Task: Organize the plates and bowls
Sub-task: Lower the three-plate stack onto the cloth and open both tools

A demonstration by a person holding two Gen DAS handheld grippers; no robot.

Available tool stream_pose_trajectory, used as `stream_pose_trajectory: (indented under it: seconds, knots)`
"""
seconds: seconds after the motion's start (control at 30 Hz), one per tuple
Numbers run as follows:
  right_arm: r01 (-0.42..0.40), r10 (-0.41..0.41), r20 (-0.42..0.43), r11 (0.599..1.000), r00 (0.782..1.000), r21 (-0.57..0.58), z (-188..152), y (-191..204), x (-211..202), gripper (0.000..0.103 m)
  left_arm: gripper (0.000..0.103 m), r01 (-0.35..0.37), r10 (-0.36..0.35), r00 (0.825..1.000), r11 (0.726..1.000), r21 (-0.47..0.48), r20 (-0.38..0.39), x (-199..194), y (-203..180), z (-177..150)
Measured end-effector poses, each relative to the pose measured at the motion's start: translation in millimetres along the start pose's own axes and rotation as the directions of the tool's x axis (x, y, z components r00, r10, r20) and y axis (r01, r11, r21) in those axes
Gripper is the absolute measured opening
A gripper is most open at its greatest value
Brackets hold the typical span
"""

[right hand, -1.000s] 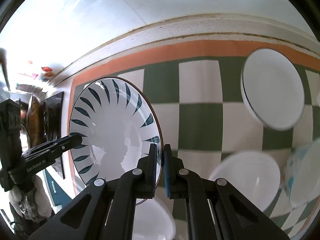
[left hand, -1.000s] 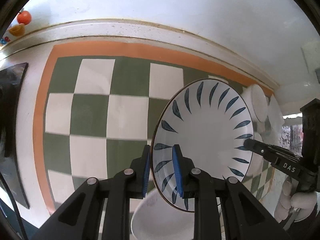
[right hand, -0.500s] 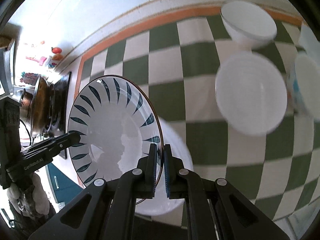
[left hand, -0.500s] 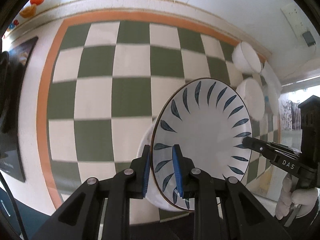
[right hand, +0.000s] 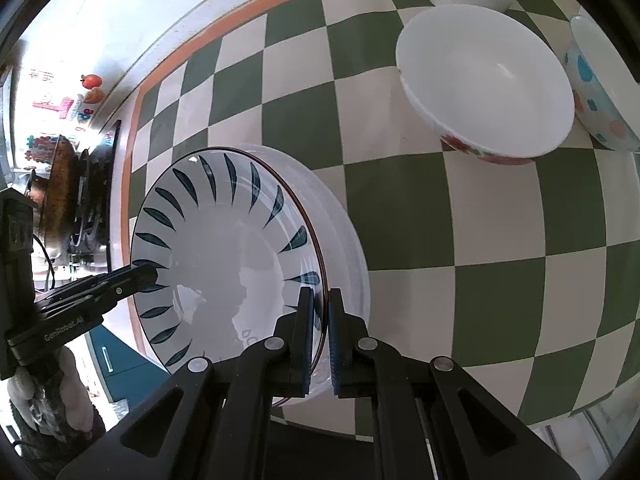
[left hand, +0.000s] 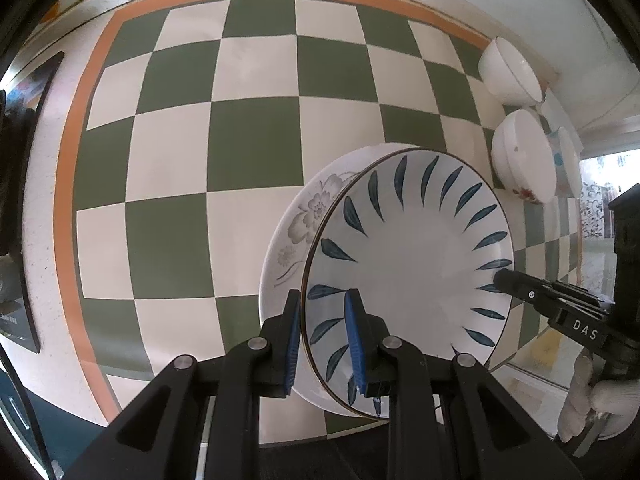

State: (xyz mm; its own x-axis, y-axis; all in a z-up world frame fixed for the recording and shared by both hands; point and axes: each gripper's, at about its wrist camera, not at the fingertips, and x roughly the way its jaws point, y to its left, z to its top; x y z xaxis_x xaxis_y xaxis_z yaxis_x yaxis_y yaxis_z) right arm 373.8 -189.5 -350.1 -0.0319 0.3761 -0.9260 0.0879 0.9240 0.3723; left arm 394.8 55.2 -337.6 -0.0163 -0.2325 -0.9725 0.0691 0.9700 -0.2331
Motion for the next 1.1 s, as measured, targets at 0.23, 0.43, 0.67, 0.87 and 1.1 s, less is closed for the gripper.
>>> stream_pose_trajectory:
  seconds: [0.23,0.43,0.67,0.87,1.1]
  knots:
    - [0.011,-0.011,-0.014,1.0,1.0,0.004,7,-2,10,0.008,0.019,-0.022,0.022,1.0,1.0,-0.014,-0.017,9,0,0]
    - [0.013,-0.013,-0.027,1.0,1.0,-0.001,8,1,17,0.008,0.019,-0.038,0.037,0.999,0.999,-0.035,-0.029,16,3,1]
    - [0.018,-0.018,-0.052,1.0,0.998,-0.017,7,2,25,0.008,0.019,-0.044,0.042,0.999,0.997,-0.066,-0.03,20,1,0]
    - [0.01,-0.01,-0.061,1.0,0.998,-0.002,8,3,28,0.011,0.019,-0.046,0.045,0.999,0.992,-0.114,-0.017,13,9,-4]
    - [0.09,-0.091,-0.039,0.995,0.995,-0.035,3,17,20,0.012,0.02,-0.087,0.096,0.992,0.991,-0.104,0.081,-27,6,-18]
